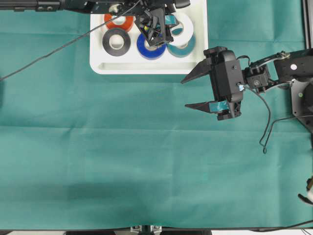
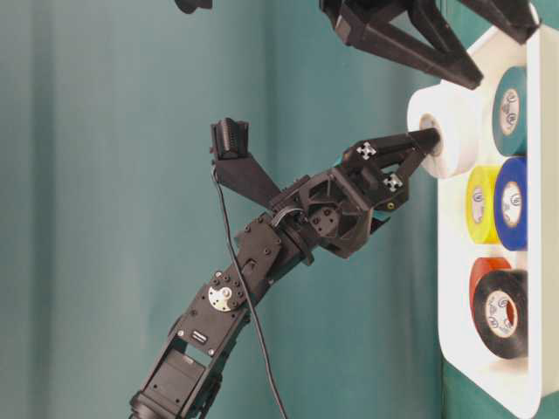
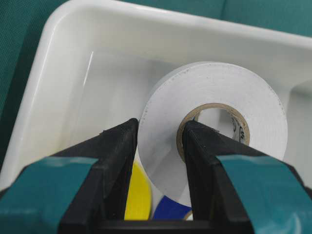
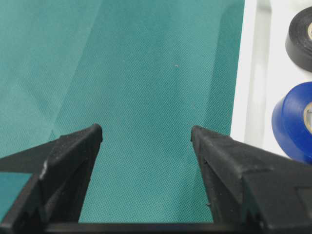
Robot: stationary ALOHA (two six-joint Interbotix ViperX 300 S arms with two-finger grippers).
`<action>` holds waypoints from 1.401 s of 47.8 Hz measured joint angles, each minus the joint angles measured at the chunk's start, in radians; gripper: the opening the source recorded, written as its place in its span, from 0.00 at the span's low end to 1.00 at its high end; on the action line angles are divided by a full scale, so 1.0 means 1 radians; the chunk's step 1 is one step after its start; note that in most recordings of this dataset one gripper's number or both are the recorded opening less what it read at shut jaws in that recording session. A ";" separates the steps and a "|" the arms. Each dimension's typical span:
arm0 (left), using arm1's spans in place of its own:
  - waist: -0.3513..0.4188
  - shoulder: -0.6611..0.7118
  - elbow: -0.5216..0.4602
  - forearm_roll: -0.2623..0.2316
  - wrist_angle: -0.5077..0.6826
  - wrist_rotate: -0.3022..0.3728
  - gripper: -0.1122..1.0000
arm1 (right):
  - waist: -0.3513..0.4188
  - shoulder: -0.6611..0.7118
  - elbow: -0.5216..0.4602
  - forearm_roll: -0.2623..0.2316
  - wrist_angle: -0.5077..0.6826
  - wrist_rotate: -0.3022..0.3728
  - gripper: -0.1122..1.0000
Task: Put the tape alternately from left to right into the white case.
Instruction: 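Lift the white roll with the left gripper into the tray, then release the white roll and withdraw the left gripper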
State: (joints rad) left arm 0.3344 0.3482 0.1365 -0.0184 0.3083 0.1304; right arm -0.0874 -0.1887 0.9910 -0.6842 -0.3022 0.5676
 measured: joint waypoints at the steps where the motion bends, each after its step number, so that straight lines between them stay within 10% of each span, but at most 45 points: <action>1: 0.002 0.000 0.000 0.000 -0.002 -0.002 0.07 | 0.000 0.000 0.000 -0.002 0.000 0.000 0.82; 34: 0.014 0.009 -0.002 0.000 -0.002 0.011 0.08 | 0.000 0.000 0.000 0.000 0.000 0.000 0.82; 50: 0.008 0.009 -0.002 0.000 -0.002 0.011 0.78 | -0.002 0.000 0.000 0.000 -0.011 0.000 0.82; 67: 0.005 -0.011 0.017 0.000 -0.002 0.006 0.79 | 0.000 0.000 0.000 0.000 -0.014 0.000 0.82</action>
State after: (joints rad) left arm 0.3390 0.3375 0.1534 -0.0184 0.3068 0.1365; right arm -0.0874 -0.1887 0.9910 -0.6842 -0.3160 0.5676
